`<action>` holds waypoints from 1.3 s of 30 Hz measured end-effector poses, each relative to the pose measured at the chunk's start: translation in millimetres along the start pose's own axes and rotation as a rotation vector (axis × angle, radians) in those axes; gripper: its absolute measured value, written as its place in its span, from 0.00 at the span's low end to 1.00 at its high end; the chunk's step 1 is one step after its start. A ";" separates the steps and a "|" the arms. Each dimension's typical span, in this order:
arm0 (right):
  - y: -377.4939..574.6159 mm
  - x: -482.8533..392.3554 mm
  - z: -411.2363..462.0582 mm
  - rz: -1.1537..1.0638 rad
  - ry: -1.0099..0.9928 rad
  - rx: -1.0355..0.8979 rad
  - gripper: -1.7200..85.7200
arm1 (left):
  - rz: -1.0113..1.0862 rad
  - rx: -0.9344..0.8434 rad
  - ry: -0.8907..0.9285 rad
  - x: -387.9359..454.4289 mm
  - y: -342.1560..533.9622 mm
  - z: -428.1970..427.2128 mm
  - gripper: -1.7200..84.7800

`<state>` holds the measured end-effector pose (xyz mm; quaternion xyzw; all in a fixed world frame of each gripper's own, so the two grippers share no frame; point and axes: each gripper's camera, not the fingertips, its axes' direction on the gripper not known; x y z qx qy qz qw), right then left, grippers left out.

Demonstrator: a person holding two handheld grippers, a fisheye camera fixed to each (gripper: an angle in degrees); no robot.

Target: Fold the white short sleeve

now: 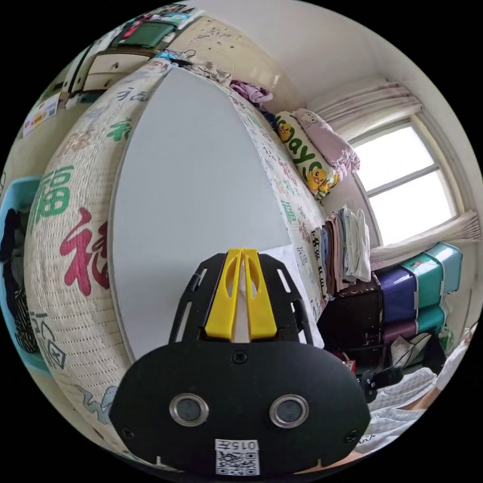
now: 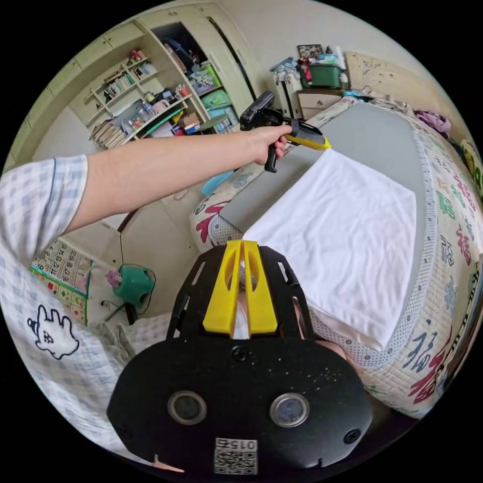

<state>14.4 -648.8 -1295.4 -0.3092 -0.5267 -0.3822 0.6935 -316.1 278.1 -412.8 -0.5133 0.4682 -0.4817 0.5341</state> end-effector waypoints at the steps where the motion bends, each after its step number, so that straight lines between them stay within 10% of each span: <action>1: -14.9 -0.8 9.7 -0.014 0.005 -0.029 0.02 | -0.005 0.006 0.011 -4.5 1.5 -1.3 0.01; 14: -135.8 39.6 103.9 -0.068 0.099 -0.350 0.02 | 0.012 0.019 -0.242 -23.0 14.9 -26.3 0.02; 22: -151.9 83.9 117.0 -0.026 0.099 -0.307 0.02 | 0.066 -0.021 -0.045 -5.8 19.4 -31.9 0.12; 39: -89.4 229.4 110.7 0.023 -0.163 -0.306 0.05 | -0.078 -0.006 -0.287 2.6 45.4 -72.9 0.06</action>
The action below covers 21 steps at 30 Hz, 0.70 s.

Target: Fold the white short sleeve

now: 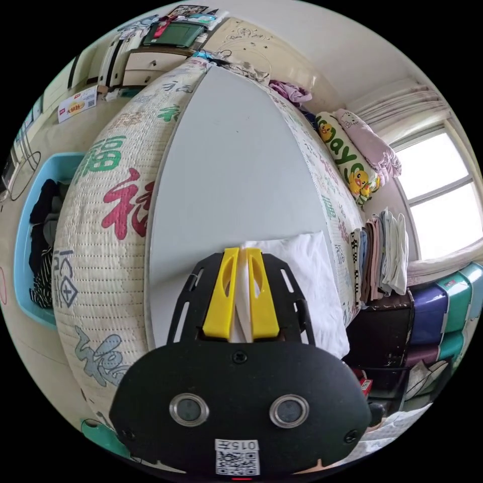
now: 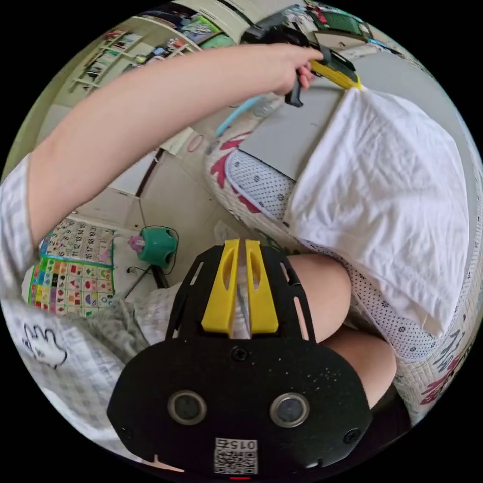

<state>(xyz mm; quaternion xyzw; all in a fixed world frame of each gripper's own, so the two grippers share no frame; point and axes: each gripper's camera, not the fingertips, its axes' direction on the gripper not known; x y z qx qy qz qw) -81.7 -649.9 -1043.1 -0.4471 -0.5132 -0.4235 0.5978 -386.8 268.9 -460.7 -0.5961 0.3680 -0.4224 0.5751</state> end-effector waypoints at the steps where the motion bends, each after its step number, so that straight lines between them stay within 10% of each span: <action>1: 18.4 9.9 -19.9 -0.031 -0.023 0.066 0.06 | 0.010 0.006 -0.004 0.8 1.4 -4.5 0.07; 8: 96.7 240.3 -168.4 0.138 0.137 0.514 0.11 | 0.124 0.066 0.108 -15.8 23.7 -49.5 0.18; 21: 60.4 560.5 -169.0 0.272 -0.089 0.327 0.12 | 0.084 0.050 0.184 -19.2 42.6 -54.3 0.10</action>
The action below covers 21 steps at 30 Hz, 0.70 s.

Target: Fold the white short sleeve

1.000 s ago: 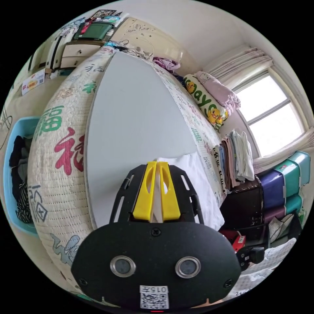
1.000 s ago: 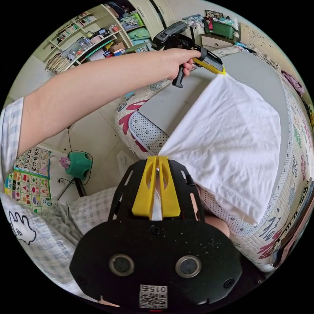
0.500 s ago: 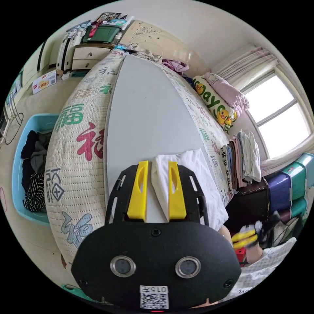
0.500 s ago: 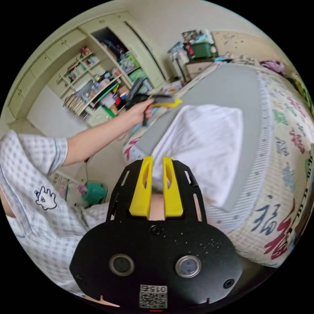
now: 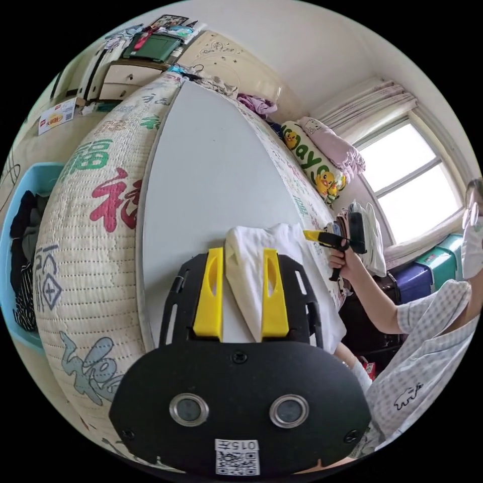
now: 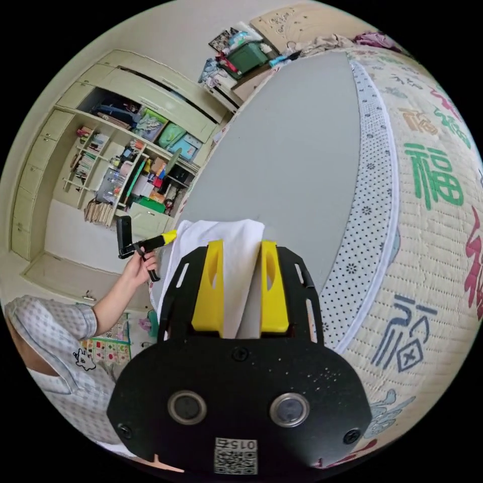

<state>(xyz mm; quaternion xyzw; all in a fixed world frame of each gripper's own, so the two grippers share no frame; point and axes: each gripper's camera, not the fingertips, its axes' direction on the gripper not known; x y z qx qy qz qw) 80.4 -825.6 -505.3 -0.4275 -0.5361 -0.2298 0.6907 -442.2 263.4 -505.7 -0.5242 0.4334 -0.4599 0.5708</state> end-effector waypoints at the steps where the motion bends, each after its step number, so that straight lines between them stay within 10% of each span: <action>1: 0.4 12.3 0.3 0.028 0.028 -0.016 0.09 | -0.008 -0.033 0.019 0.8 -1.8 2.3 0.07; 21: 314.0 -95.0 -481.5 0.043 0.006 0.682 0.02 | 0.524 0.052 0.380 371.3 -37.8 -300.3 0.02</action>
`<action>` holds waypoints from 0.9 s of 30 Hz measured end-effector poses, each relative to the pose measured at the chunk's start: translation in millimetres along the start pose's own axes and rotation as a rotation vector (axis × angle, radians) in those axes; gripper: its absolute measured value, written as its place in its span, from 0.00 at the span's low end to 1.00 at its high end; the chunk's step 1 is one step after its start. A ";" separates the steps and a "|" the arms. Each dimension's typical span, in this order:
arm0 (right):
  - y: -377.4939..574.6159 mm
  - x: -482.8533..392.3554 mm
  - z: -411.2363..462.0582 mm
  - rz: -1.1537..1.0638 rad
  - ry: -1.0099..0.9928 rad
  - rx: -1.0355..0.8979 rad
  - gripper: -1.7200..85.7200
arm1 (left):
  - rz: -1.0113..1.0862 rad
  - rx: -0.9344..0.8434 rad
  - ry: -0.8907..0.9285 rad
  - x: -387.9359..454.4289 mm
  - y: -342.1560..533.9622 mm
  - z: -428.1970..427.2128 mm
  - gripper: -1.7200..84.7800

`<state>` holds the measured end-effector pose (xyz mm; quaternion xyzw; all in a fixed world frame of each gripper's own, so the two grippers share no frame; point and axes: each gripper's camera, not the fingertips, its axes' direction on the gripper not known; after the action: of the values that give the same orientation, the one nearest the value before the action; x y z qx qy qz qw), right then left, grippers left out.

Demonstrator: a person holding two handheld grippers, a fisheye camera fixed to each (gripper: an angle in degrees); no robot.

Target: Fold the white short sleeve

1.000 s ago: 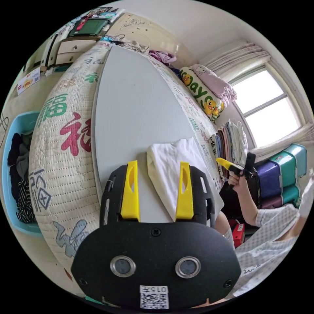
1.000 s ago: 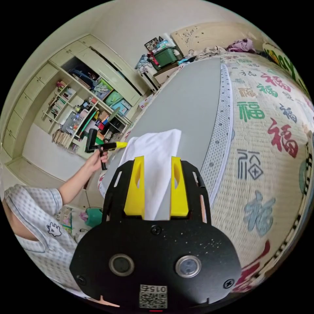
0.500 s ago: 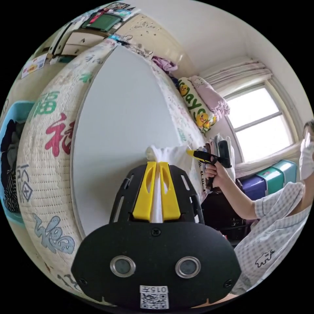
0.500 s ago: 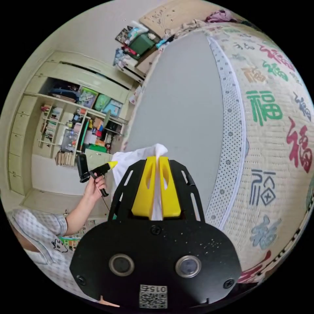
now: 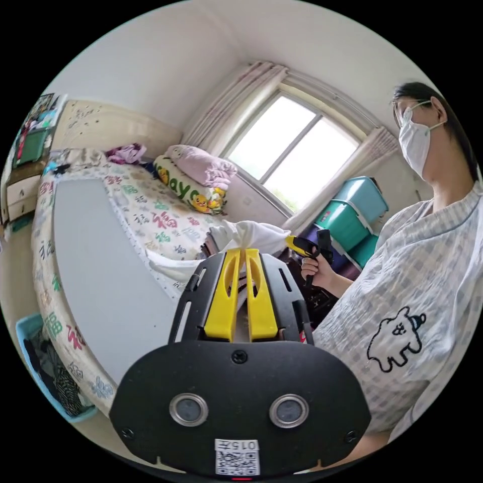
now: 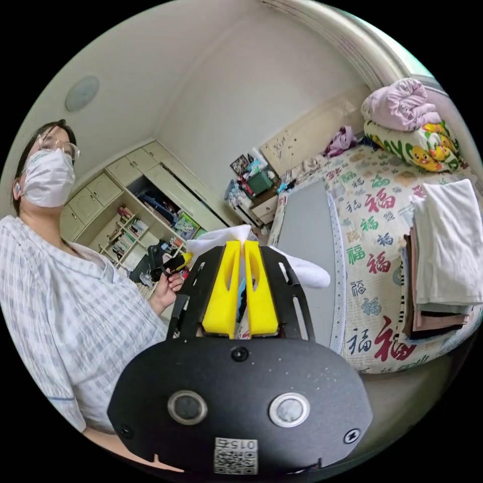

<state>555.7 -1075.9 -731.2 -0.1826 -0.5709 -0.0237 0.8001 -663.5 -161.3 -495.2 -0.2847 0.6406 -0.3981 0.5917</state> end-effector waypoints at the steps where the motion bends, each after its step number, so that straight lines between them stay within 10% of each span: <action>1: -0.3 -3.3 -26.9 -0.009 0.021 0.040 0.02 | 0.017 -0.005 0.017 7.2 -6.8 0.1 0.02; 11: 63.1 -18.0 -190.5 -0.021 0.290 0.210 0.02 | 0.133 -0.108 0.262 95.2 -41.3 27.1 0.02; 27: 127.7 40.8 -262.1 -0.082 0.277 0.325 0.02 | 0.262 -0.164 0.162 195.9 -91.6 14.1 0.02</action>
<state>838.5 -1033.6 -801.1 -0.0228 -0.4588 0.0111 0.8882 -686.4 -375.2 -521.4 -0.2129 0.7481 -0.2855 0.5599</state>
